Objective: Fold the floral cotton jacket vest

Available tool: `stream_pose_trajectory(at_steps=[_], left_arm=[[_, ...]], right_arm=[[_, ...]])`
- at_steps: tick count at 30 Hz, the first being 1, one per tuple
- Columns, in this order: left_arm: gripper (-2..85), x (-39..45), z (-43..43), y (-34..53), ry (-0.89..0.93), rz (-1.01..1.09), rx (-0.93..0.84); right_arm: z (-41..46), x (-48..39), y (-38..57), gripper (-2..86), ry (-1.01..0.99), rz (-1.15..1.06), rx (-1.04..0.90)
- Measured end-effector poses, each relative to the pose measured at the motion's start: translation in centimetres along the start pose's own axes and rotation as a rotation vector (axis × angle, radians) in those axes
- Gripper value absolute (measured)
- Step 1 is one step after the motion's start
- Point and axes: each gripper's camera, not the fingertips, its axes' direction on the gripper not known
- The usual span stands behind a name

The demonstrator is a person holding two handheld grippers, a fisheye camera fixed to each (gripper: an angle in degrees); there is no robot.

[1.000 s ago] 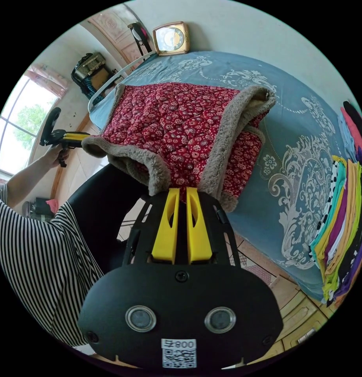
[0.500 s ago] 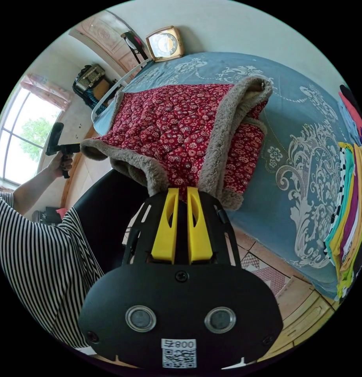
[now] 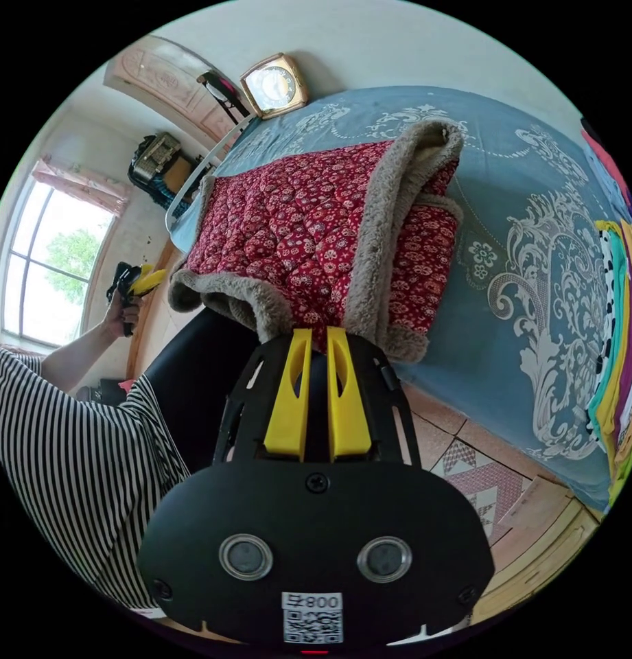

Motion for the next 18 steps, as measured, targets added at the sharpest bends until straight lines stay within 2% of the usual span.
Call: stream_pose_trajectory(at_steps=[8, 11, 15, 18], left_arm=[[3.8, 5.6, 8.2, -5.1, -0.048, 0.231, -0.134], [2.2, 6.8, 12.8, -7.0, -0.143, 0.281, -0.228], [0.7, 5.9, 18.5, -7.9, -0.376, 0.285, -0.396], [0.4, 5.3, 20.4, -7.9, -0.398, 0.274, -0.418]], right_arm=[[-2.8, 0.8, -0.6, 4.2, -0.062, 0.039, 0.031], [-3.7, 1.4, -0.5, 2.8, -0.089, 0.064, 0.024], [-6.0, 2.0, 0.0, 0.7, -0.136, 0.115, 0.089], [-7.6, 2.1, -1.7, 0.3, -0.183, 0.119, 0.176]])
